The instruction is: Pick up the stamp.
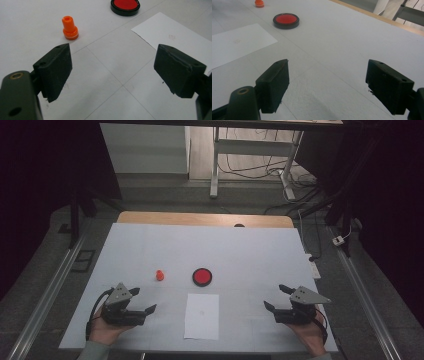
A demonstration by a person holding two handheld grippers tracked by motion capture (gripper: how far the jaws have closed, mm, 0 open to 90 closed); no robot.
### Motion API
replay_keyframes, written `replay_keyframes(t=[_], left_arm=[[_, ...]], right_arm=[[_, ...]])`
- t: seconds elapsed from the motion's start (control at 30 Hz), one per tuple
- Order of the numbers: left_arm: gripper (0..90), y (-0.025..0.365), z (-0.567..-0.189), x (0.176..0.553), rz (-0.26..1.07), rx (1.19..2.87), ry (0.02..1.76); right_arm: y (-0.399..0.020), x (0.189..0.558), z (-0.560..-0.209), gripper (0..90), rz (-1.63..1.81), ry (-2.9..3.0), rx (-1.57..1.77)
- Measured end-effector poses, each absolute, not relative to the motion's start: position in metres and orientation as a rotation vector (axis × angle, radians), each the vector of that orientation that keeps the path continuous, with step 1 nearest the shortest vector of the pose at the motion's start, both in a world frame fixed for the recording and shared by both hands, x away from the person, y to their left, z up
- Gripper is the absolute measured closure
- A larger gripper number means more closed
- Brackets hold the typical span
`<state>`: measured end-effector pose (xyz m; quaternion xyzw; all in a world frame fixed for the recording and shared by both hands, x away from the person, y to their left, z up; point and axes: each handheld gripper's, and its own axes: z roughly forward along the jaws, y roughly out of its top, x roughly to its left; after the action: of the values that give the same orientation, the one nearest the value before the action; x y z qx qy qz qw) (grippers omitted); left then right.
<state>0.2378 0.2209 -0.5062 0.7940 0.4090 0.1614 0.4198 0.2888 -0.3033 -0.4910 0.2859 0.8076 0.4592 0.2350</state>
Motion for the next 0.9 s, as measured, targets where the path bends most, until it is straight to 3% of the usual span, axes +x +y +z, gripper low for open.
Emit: replay_keyframes(t=[0.9], left_arm=[[16.4, 0.219, -0.507, 0.238, 0.406, 2.009, 0.983]], right_arm=[[-0.297, 0.291, -0.495, 25.3, 1.258, 2.258, 0.77]])
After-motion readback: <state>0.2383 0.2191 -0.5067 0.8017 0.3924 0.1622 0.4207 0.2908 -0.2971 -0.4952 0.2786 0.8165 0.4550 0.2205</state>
